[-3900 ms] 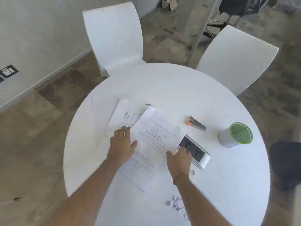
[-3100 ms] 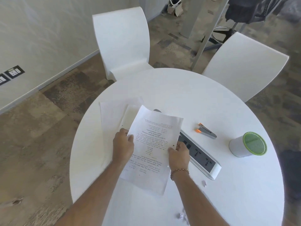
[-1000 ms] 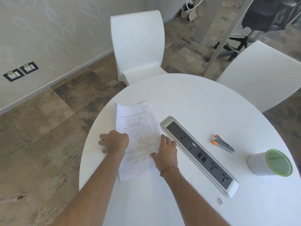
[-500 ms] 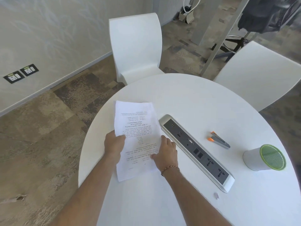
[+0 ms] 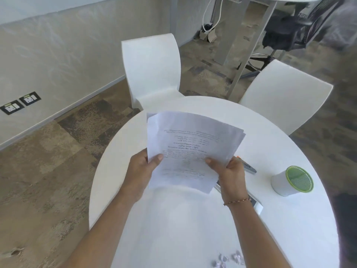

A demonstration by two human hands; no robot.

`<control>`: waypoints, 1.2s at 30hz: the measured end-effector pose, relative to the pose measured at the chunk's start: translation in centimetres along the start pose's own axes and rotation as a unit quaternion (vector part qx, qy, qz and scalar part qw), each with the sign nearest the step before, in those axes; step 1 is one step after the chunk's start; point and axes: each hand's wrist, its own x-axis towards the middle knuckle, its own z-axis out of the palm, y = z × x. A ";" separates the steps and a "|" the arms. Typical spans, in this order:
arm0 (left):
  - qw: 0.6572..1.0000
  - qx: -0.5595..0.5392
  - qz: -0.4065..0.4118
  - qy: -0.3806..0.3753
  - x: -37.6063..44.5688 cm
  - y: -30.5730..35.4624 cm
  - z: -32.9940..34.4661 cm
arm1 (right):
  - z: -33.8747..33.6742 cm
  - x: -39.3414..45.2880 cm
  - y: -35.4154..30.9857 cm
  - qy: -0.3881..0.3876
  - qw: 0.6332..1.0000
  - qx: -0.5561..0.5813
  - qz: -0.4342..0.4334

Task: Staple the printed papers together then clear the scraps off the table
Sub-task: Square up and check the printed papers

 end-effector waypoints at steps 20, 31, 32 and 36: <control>0.982 0.067 0.155 0.086 -2.3 2.6 3.6 | -2.7 -2.8 1.9 0.025 0.991 -0.127 -0.016; 0.987 -0.091 0.015 0.130 0.0 4.2 1.8 | -4.5 -3.6 1.4 -0.105 0.990 -0.020 0.094; 0.987 -0.094 0.008 0.132 0.0 4.2 1.8 | -4.6 -3.7 1.4 -0.111 0.989 -0.008 0.100; 0.991 -0.077 0.017 0.112 -0.1 4.4 2.3 | -4.9 -3.9 1.8 -0.119 0.986 0.016 0.114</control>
